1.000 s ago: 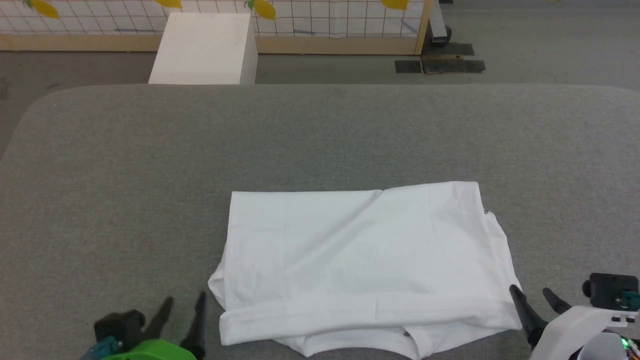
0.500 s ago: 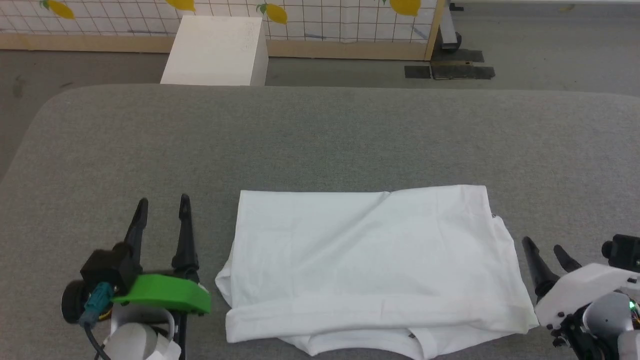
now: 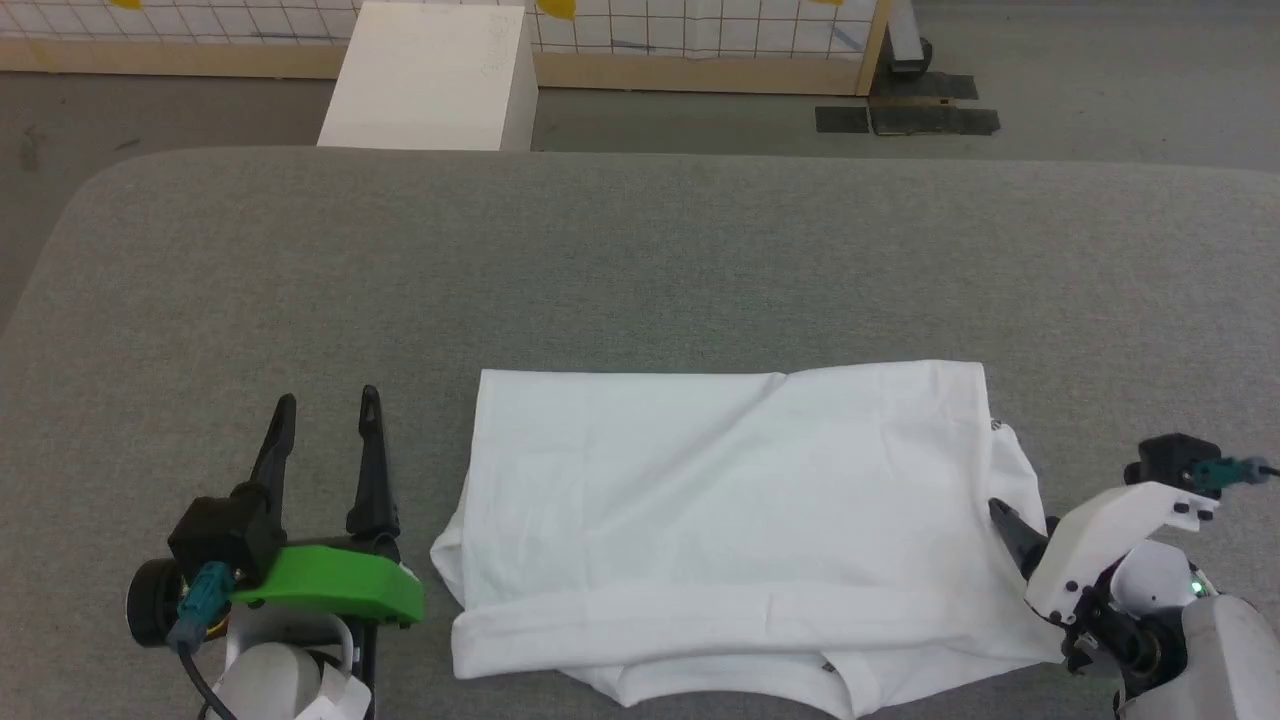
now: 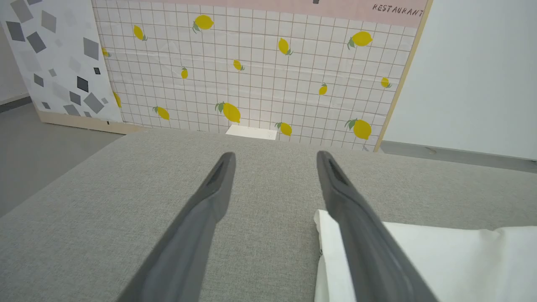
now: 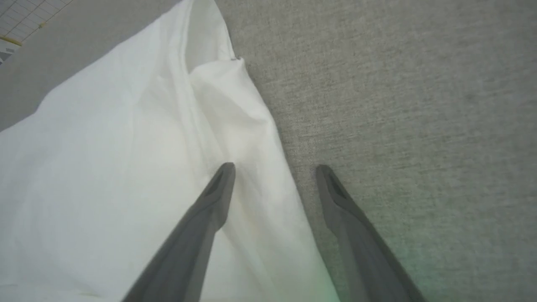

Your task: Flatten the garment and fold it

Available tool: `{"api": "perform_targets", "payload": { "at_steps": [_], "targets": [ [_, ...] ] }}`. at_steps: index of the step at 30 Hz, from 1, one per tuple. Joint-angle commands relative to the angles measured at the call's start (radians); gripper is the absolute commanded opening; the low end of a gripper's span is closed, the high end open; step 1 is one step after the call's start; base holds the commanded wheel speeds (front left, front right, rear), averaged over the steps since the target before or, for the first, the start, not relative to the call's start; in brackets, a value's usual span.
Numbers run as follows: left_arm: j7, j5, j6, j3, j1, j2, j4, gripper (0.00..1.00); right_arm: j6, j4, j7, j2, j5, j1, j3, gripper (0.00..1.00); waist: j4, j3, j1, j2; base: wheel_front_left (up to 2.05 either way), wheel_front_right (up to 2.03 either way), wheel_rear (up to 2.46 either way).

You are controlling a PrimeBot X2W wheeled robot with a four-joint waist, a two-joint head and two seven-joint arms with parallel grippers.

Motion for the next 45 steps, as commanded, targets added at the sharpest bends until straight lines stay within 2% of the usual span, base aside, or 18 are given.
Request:
{"api": "perform_targets", "payload": {
  "at_steps": [1,5,6,7,9,18,24,28,32,38,45],
  "targets": [
    [-0.005,0.008,-0.010,0.006,-0.010,-0.008,0.005,1.00,-0.001,0.028,0.031,0.006,0.006,-0.002,0.019,1.00,0.004,0.000,0.0000,0.0000,0.00,0.00,0.00],
    [-0.005,0.018,-0.023,0.018,-0.003,-0.021,0.011,1.00,-0.001,0.054,0.103,0.006,0.027,0.002,0.083,1.00,0.009,-0.004,0.0000,0.0000,0.00,0.00,0.00],
    [-0.005,0.020,-0.025,0.022,-0.001,-0.024,0.012,1.00,-0.001,0.054,0.116,0.006,0.039,0.005,0.096,0.76,0.010,-0.005,0.0000,0.0000,0.00,0.00,0.00],
    [-0.005,0.023,-0.027,0.025,0.000,-0.027,0.013,1.00,-0.001,0.051,0.121,0.006,0.045,0.008,0.103,0.40,0.010,-0.005,0.0000,0.0000,0.00,0.00,0.00],
    [-0.005,0.026,-0.033,0.032,0.004,-0.031,0.014,1.00,-0.001,0.041,0.121,0.006,0.045,0.015,0.108,0.00,0.010,-0.007,0.0000,0.0000,0.00,0.00,0.00],
    [-0.005,0.040,-0.056,0.053,0.016,-0.044,0.032,1.00,-0.001,-0.002,0.061,0.006,-0.008,0.039,0.039,0.00,0.002,-0.020,0.0000,0.0000,0.00,0.00,0.00],
    [-0.005,0.049,-0.063,0.057,0.022,-0.051,0.034,1.00,-0.001,-0.050,0.010,0.006,-0.102,0.063,-0.098,0.00,-0.008,-0.027,0.0000,0.0000,0.00,0.00,0.00],
    [-0.005,0.053,-0.071,0.061,0.020,-0.054,0.039,1.00,-0.001,-0.096,-0.025,0.006,-0.212,0.079,-0.219,0.00,-0.013,-0.027,0.0000,0.0000,0.00,0.00,0.00],
    [-0.005,0.056,-0.076,0.063,0.020,-0.056,0.043,1.00,-0.001,-0.152,-0.034,0.004,-0.273,0.092,-0.255,0.00,-0.018,-0.028,0.0000,0.0000,0.00,0.00,0.00],
    [-0.005,0.060,-0.082,0.067,0.021,-0.060,0.045,1.00,-0.001,-0.355,0.017,0.006,-0.255,0.137,-0.127,0.00,-0.021,-0.029,0.0000,0.0000,0.00,0.00,0.00],
    [-0.005,0.067,-0.084,0.064,0.014,-0.063,0.044,1.00,-0.001,-0.676,0.198,0.006,-0.193,0.201,0.190,0.00,-0.011,-0.024,0.0000,0.0000,0.00,0.00,0.00]
  ]
}}
